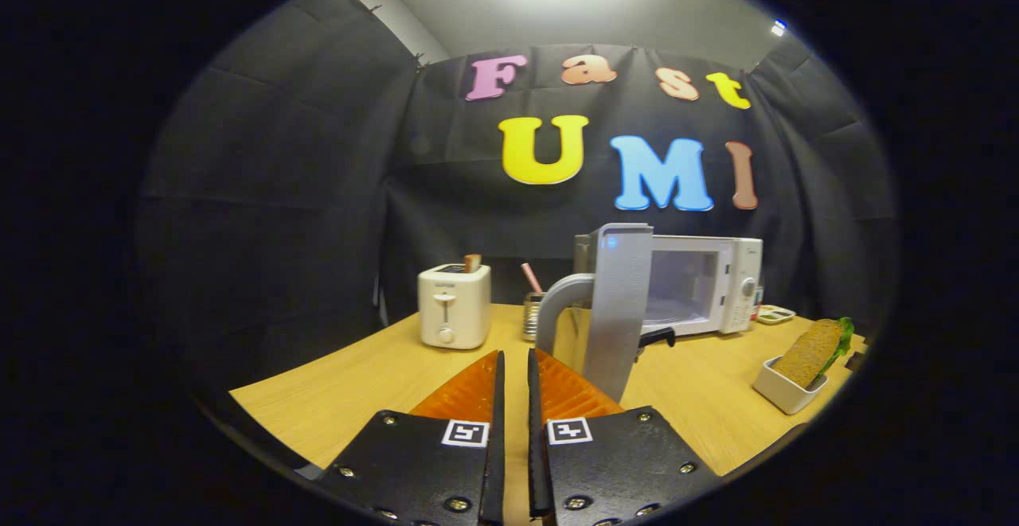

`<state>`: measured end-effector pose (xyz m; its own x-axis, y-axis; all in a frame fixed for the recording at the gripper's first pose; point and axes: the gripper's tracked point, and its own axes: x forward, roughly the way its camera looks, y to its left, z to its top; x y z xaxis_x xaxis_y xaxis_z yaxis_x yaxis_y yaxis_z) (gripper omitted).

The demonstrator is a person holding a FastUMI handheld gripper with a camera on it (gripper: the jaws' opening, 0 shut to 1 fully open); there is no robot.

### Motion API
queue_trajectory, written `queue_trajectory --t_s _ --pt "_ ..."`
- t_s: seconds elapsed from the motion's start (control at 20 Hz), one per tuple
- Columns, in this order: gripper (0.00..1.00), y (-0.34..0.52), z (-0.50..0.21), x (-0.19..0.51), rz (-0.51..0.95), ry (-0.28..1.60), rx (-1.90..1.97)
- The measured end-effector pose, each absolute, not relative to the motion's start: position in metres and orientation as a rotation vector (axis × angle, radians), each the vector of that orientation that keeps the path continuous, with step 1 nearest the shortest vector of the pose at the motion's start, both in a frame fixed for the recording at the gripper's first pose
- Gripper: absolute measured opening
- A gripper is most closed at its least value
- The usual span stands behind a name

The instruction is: Open the microwave, put the food inside, and close the microwave door.

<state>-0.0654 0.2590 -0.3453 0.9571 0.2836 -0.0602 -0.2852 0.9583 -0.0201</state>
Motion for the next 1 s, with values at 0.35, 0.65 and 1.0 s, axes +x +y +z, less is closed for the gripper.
queue_trajectory --t_s 0.35,0.65,1.0 --pt "0.47 0.216 -0.335 -0.096 0.45 0.014 -0.131" --pt "0.95 0.139 -0.314 -0.115 0.426 -0.046 -0.117" --pt "0.95 -0.004 -0.341 -0.114 0.232 -0.024 -0.155"
